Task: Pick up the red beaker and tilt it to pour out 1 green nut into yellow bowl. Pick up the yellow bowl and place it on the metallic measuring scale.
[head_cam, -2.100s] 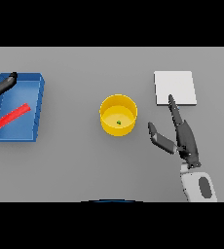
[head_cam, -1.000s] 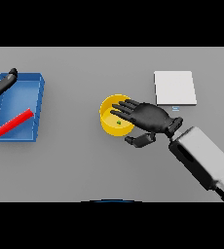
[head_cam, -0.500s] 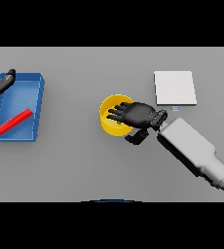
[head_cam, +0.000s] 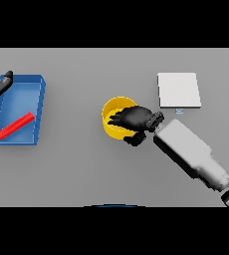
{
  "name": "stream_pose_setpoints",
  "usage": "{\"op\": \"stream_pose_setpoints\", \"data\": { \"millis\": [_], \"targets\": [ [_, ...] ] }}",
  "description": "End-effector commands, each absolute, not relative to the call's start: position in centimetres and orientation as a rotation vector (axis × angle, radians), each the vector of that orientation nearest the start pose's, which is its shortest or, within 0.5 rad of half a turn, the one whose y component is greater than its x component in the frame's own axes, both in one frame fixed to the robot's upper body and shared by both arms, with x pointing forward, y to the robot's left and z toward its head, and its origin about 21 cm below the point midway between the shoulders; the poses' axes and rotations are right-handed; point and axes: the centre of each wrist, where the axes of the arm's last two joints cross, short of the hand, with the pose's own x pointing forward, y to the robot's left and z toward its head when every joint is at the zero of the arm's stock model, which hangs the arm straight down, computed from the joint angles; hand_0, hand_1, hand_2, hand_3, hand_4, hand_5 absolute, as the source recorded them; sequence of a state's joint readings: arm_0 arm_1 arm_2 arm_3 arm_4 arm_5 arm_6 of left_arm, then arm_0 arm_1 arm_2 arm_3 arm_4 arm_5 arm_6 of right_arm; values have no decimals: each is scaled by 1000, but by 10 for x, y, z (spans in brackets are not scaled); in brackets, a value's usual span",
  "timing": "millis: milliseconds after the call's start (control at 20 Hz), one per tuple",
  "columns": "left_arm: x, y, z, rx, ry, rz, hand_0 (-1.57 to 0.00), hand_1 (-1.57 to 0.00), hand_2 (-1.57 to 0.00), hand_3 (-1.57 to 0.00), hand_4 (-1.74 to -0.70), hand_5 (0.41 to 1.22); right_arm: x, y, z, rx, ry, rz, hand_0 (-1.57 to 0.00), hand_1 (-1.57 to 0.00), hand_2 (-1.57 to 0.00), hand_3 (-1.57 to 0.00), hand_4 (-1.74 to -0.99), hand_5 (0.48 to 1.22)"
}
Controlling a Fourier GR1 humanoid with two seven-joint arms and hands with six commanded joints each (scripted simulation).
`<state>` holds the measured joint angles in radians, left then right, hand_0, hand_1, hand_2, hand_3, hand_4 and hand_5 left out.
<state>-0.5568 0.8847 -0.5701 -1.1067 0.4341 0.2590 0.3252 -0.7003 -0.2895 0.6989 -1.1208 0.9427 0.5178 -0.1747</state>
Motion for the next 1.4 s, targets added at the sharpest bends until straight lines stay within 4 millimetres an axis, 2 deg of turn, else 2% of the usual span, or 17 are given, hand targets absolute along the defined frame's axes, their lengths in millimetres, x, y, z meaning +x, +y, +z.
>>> {"op": "stream_pose_setpoints", "data": {
  "millis": [0,50,150,200,300,400,550,750,850,1200,1350],
  "targets": [
    [350,351,99,588,-1138,-393,1,1,1,1,-714,691,352,-109,51,-360,-1144,2185,-287,-236,-176,-173,-1387,873],
    [351,349,99,585,-1135,-391,1,1,1,1,-716,692,352,-110,51,-363,-1143,2192,-544,-473,-310,-262,-1420,943],
    [349,352,96,582,-1138,-393,1,1,1,1,-719,692,350,-111,48,-352,-1154,2198,-914,-869,-695,-456,-1512,1043],
    [348,353,100,591,-1140,-391,1,1,1,1,-719,693,351,-111,46,-335,-1164,2198,-1045,-1009,-870,-574,-1552,1079],
    [348,355,99,578,-1154,-384,1,1,1,1,-724,696,350,-112,46,-320,-1184,2194,-1235,-1211,-1122,-834,-1614,1130],
    [348,353,96,582,-1146,-389,1,1,1,1,-725,698,351,-115,50,-329,-1179,2213,-1356,-1341,-1192,-1041,-1660,1163],
    [351,352,101,588,-1143,-398,1,1,1,1,-719,697,353,-116,51,-340,-1209,2204,-1461,-1453,-1264,-1218,-1699,1191],
    [350,355,101,583,-1132,-404,1,1,1,1,-716,694,355,-117,54,-348,-1228,2165,-1526,-1523,-1319,-1311,-1724,1209],
    [349,356,99,581,-1132,-405,1,1,1,1,-717,696,356,-121,66,-340,-1237,2150,-1542,-1540,-1331,-1340,-1730,1213],
    [351,354,99,593,-1120,-414,1,1,1,1,-717,686,357,-144,112,-442,-1289,2062,-1565,-1565,-1426,-1194,-1739,1219],
    [349,353,103,582,-1134,-414,1,1,1,1,-716,686,351,-158,118,-485,-1288,2032,-1568,-1568,-1497,-1164,-1740,1220]
  ]
}}
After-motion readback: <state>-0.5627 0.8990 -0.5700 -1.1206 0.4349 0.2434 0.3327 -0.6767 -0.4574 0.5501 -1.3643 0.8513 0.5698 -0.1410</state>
